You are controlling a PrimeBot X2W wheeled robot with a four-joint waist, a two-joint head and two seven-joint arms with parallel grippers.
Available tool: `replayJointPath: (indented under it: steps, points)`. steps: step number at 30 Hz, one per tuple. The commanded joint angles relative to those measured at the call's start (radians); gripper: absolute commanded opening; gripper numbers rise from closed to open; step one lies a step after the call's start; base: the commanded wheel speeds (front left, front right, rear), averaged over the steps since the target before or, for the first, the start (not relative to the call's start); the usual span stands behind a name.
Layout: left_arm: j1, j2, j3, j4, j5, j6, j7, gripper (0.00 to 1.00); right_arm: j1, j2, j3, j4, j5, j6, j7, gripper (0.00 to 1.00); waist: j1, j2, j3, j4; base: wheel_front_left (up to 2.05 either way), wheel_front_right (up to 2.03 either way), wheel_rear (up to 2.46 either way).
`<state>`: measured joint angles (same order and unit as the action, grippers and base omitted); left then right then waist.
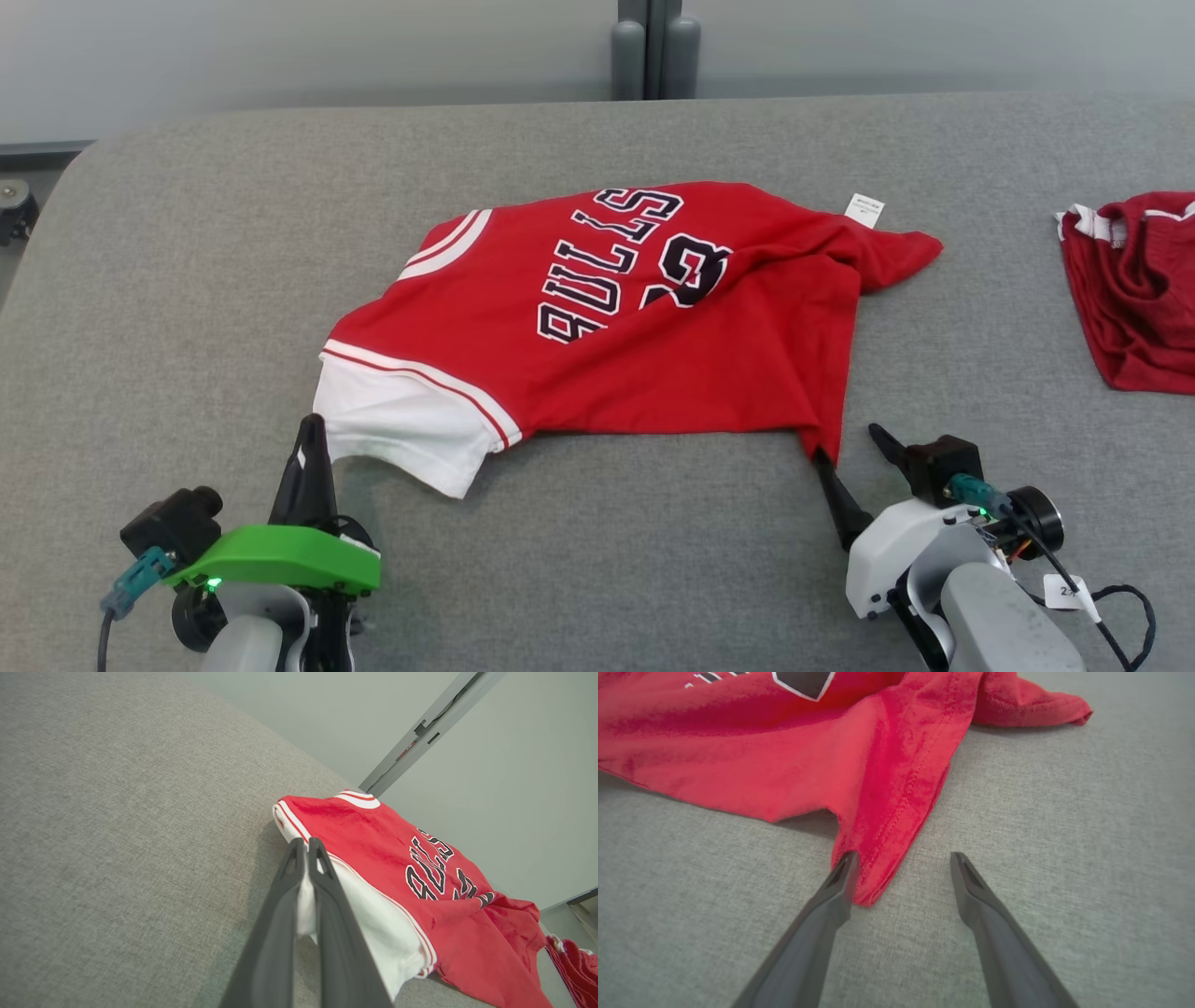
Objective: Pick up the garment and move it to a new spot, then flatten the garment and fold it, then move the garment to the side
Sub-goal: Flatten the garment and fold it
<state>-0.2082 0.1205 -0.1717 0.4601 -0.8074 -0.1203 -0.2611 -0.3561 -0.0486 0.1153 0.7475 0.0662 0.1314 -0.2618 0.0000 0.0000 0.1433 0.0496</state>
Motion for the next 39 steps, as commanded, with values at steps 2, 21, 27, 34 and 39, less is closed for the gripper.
replayJointPath:
  steps: [2, 21, 27, 34, 39]
  points:
    - [0.013, 0.003, 0.0, -0.005, 0.005, -0.002, -0.004, 0.0, -0.017, -0.004, 0.018, 0.029, -0.006, -0.002, -0.001, 1.0, 0.0, 0.0, 0.004, 0.007, 0.0, 0.0, 0.0]
    - [0.03, 0.013, -0.01, -0.027, 0.019, -0.007, -0.004, 0.0, 0.012, -0.005, 0.091, 0.021, 0.019, -0.001, 0.09, 0.0, 0.0, 0.0, -0.016, -0.005, 0.0, 0.0, 0.0]
    - [0.037, 0.021, -0.019, -0.055, 0.024, -0.008, -0.004, 0.0, -0.003, -0.004, 0.051, -0.017, 0.065, -0.001, 0.043, 0.0, 0.0, 0.0, -0.046, -0.025, 0.0, 0.0, 0.0]
    - [0.029, 0.041, -0.023, -0.153, -0.001, -0.01, 0.015, 0.0, -0.031, -0.004, -0.04, -0.132, 0.064, -0.001, 0.02, 0.0, 0.0, 0.0, -0.091, -0.054, 0.0, 0.0, 0.0]
    - [0.003, 0.066, -0.011, -0.281, -0.026, -0.01, 0.052, 0.0, -0.045, -0.004, -0.075, -0.283, 0.091, -0.001, 0.066, 0.0, 0.0, 0.0, -0.12, -0.073, 0.0, 0.0, 0.0]
